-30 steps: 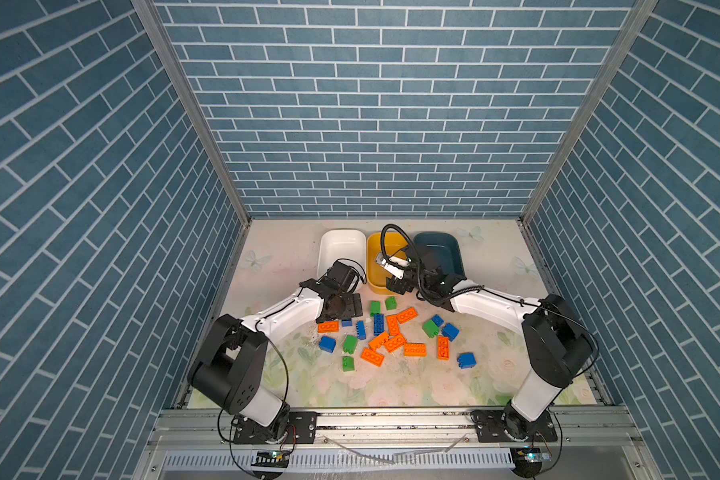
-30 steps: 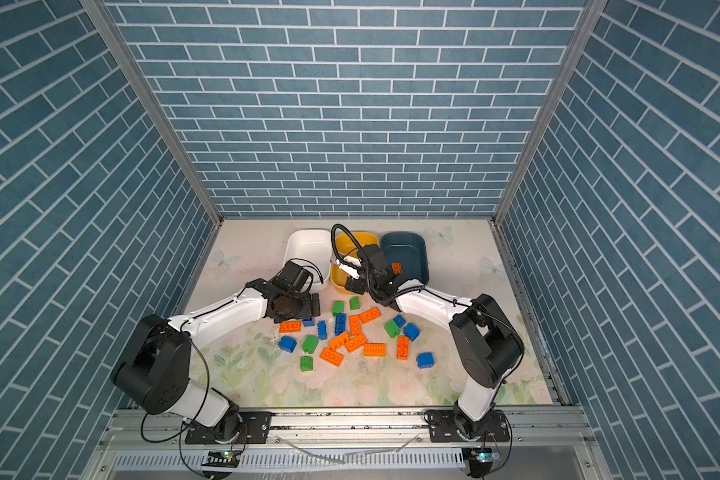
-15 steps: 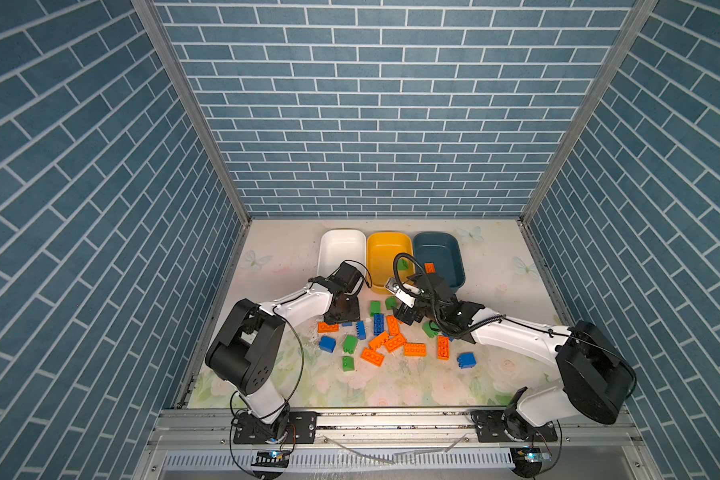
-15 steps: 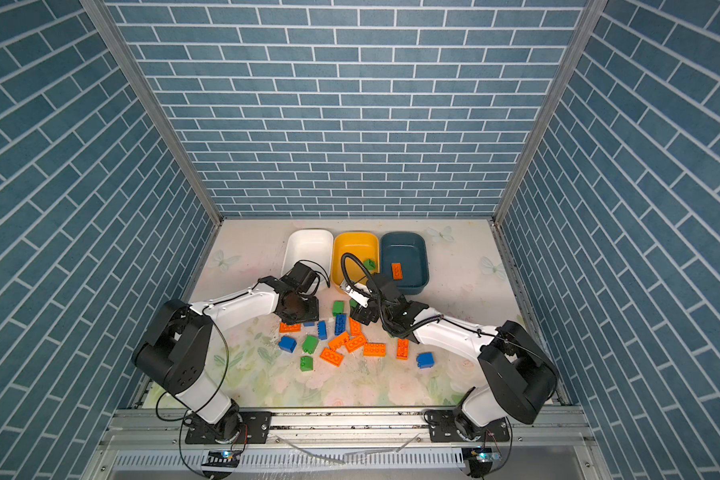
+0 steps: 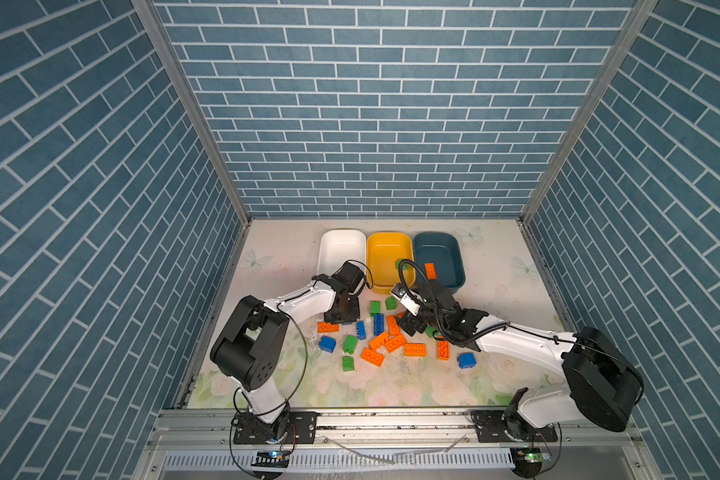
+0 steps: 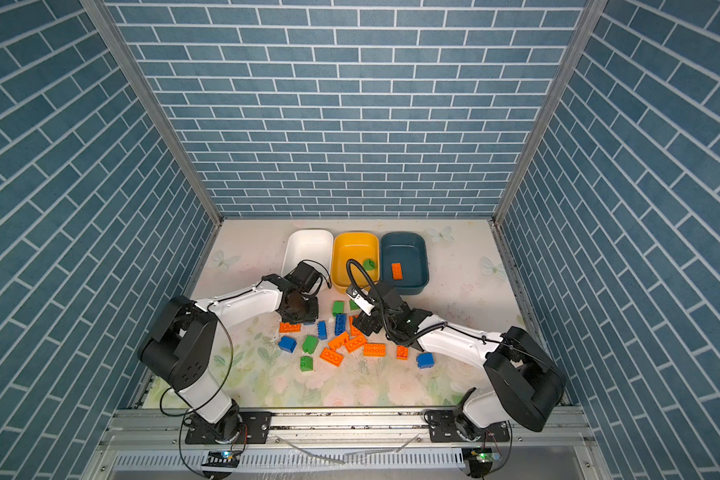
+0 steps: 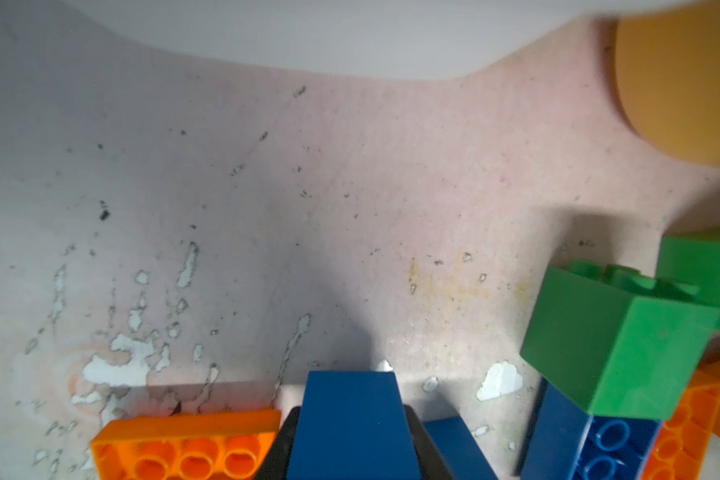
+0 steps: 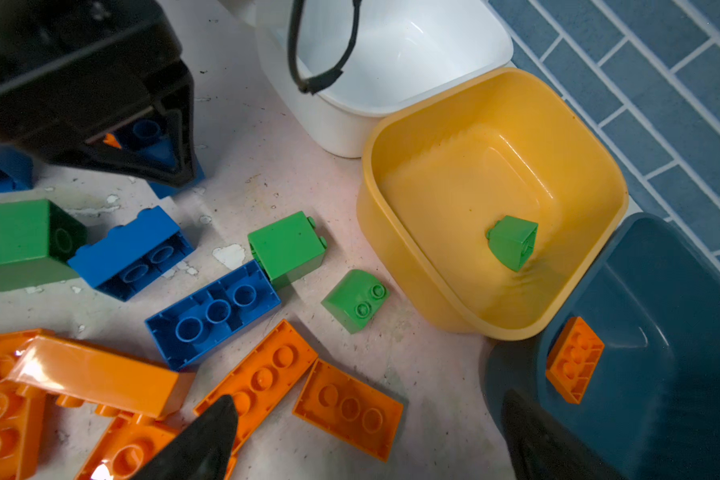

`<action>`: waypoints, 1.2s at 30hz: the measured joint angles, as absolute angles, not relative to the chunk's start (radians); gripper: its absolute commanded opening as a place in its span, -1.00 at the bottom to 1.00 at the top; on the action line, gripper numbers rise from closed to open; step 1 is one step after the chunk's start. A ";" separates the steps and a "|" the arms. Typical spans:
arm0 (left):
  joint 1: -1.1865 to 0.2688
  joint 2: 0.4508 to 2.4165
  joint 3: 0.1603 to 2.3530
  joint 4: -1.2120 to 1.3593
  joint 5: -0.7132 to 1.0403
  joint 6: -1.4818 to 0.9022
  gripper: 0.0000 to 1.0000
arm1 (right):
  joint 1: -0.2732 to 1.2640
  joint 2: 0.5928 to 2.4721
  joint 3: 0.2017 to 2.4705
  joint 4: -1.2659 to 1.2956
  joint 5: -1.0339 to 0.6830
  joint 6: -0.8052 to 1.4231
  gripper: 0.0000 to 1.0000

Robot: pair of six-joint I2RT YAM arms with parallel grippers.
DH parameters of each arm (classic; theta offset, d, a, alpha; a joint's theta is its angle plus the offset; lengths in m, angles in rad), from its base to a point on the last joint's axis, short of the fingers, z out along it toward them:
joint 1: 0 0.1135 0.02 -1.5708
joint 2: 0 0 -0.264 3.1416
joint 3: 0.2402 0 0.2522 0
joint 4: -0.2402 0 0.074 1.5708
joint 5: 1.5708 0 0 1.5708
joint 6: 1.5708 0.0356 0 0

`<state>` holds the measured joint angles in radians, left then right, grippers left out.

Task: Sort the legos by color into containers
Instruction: 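Lift the blue brick with the left gripper and drop it into the white tub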

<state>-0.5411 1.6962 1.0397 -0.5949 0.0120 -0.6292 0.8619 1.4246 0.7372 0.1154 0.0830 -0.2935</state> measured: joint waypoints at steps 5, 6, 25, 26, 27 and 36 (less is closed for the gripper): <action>-0.541 1.651 1.041 -0.633 -0.026 -0.636 -0.47 | 0.867 1.425 0.738 0.111 0.064 -0.366 0.98; -0.541 1.634 1.045 -0.646 -0.035 -0.637 -0.47 | 0.867 1.425 0.738 0.112 0.058 -0.376 0.98; -0.468 1.749 1.525 -0.727 -0.167 -0.533 -0.43 | 0.868 1.447 0.738 0.178 0.045 -0.427 0.98; -0.455 1.775 1.552 -0.721 -0.168 -0.526 -0.42 | 0.868 1.448 0.738 0.181 0.048 -0.426 0.98; -0.443 1.798 1.574 -0.717 -0.168 -0.522 -0.42 | 0.868 1.449 0.738 0.186 0.049 -0.425 0.98; -0.365 1.975 1.740 -0.714 -0.152 -0.488 -0.35 | 0.869 1.449 0.739 0.200 0.136 -0.306 0.98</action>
<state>-0.3649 1.9747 1.7405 -0.7136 -0.1520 -0.4881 0.8688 1.4494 0.7387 0.2005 0.1360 -0.3058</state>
